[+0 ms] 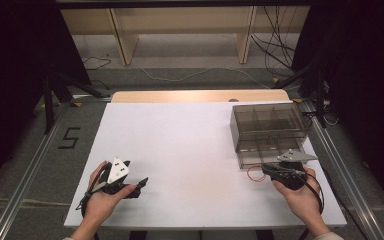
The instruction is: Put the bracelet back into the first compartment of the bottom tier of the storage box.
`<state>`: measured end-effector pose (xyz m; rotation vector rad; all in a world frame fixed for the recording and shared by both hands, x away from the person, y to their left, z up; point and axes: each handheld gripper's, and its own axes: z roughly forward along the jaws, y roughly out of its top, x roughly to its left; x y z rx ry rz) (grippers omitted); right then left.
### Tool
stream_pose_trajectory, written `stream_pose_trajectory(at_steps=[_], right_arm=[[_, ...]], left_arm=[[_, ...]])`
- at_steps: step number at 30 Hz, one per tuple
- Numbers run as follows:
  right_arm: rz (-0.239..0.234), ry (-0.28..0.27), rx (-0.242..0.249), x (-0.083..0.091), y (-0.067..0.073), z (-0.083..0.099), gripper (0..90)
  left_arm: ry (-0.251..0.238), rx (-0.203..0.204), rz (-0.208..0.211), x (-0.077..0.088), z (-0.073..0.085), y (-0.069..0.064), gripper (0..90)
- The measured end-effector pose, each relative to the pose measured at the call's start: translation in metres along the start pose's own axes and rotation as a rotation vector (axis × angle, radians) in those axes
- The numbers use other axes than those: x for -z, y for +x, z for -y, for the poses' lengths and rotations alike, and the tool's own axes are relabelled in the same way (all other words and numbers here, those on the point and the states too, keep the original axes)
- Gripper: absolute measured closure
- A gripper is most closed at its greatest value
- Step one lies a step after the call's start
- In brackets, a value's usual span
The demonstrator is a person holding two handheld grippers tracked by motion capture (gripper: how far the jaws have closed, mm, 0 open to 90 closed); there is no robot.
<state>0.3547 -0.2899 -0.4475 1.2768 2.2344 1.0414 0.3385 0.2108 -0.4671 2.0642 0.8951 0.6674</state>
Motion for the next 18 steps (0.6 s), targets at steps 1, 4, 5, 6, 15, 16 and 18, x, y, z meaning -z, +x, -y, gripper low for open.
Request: stream_pose_trajectory(at_steps=[1,4,5,6,15,16,18], right_arm=[[0.0,0.0,0.0,0.0001,-0.0001,-0.0004,87.5],[0.0,-0.005,0.0,0.0,-0.0003,-0.0011,87.5],[0.0,-0.006,0.002,0.0001,-0.0005,-0.0014,87.6],[0.001,-0.007,0.002,0.0002,-0.0005,-0.0018,87.5],[0.008,-0.018,-0.003,0.0014,-0.0029,-0.0052,87.5],[0.008,-0.018,-0.004,0.0015,-0.003,-0.0055,87.6],[0.009,-0.02,-0.006,0.0014,-0.0033,-0.0061,87.6]], left_arm=[[0.0,0.0,0.0,0.0,0.0,0.0,16.0],[0.001,0.0,0.0,0.0,0.0001,0.0,16.0],[0.0,0.0,0.001,0.0,0.0,-0.0001,16.0],[0.0,-0.001,0.001,0.0,0.0,-0.0001,16.0],[-0.001,-0.001,0.0,-0.0002,-0.0001,-0.0003,16.0],[0.0,-0.002,0.001,-0.0002,-0.0001,-0.0003,16.0],[0.001,-0.002,0.002,-0.0004,-0.0001,-0.0004,16.0]])
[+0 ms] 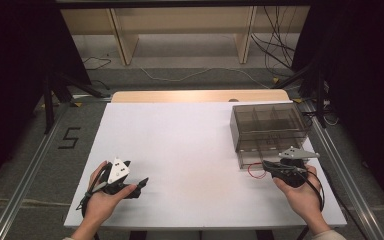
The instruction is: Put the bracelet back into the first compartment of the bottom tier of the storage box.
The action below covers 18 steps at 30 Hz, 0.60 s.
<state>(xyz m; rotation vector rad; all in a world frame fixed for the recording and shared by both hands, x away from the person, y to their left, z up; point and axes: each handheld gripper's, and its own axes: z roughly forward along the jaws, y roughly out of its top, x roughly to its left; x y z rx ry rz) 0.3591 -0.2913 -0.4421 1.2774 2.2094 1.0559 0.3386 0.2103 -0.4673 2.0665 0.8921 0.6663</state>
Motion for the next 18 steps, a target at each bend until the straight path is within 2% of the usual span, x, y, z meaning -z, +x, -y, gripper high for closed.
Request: stream_pose_trajectory(at_steps=[18], right_arm=[[0.013,-0.014,-0.01,0.0007,-0.0042,-0.0055,87.5]], left_arm=[[0.0,0.0,0.002,-0.0003,0.0001,-0.0005,16.0]])
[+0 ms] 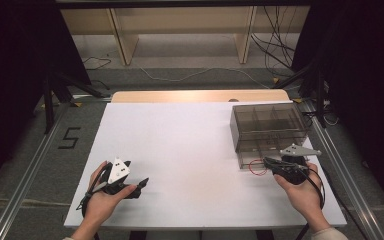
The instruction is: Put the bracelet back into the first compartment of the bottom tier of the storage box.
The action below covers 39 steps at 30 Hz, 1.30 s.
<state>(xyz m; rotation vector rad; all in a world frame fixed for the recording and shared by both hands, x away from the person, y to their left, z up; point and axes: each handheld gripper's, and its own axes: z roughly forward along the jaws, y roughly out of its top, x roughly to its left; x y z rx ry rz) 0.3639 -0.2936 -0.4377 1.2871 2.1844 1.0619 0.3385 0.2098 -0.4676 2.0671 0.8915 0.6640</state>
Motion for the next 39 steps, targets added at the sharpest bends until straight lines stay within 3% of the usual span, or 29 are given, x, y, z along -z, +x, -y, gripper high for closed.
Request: stream_pose_trajectory(at_steps=[39], right_arm=[[0.015,-0.022,-0.007,-0.002,-0.006,-0.012,87.6]], left_arm=[[-0.003,0.003,0.002,-0.001,0.0,-0.001,16.0]])
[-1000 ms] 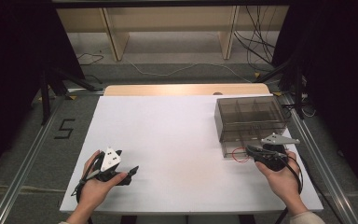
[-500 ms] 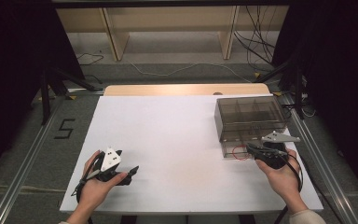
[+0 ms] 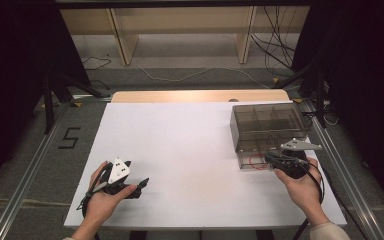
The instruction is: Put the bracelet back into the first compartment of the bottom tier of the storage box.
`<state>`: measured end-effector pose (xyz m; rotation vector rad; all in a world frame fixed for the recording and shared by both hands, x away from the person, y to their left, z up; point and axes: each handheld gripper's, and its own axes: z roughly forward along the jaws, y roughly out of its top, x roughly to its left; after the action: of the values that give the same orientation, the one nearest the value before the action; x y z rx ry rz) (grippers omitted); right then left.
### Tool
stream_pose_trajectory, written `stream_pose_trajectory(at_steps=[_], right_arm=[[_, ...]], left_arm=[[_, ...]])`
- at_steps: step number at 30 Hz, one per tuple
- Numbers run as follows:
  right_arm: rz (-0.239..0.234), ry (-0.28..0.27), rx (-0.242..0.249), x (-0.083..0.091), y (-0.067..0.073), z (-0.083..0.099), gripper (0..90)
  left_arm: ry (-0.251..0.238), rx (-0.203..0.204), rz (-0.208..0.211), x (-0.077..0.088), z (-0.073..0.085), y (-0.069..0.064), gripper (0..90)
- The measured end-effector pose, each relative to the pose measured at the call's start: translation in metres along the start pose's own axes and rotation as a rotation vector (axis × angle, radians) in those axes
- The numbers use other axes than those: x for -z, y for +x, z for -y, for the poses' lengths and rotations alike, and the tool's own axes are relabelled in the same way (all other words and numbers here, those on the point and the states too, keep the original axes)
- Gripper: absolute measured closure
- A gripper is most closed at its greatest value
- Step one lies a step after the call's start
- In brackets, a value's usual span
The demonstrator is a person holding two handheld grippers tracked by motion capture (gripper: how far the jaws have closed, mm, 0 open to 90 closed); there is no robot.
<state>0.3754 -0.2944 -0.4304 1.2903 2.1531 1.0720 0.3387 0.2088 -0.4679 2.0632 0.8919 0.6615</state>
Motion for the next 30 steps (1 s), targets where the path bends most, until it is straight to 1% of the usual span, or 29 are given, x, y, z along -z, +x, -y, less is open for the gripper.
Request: stream_pose_trajectory(at_steps=[9,11,16,22,30], right_arm=[[0.004,-0.005,-0.001,-0.0014,-0.0015,-0.003,87.6],[0.006,-0.002,-0.005,-0.0015,-0.0019,-0.004,87.6],[0.01,-0.006,-0.005,-0.0035,-0.0036,-0.006,87.6],[0.012,-0.007,-0.003,-0.0053,-0.0051,-0.008,87.5],[0.013,-0.001,-0.008,-0.0072,-0.0059,-0.0092,87.6]], left_arm=[[0.003,-0.004,0.0,0.0003,0.0,0.0002,16.0],[0.0,0.002,0.001,0.0,0.0001,-0.0002,16.0],[0.0,0.002,0.001,0.0,0.0001,-0.0002,16.0],[0.003,-0.004,0.002,0.0003,0.0001,-0.0001,16.0],[0.002,-0.002,0.003,0.0001,0.0002,-0.0002,16.0]])
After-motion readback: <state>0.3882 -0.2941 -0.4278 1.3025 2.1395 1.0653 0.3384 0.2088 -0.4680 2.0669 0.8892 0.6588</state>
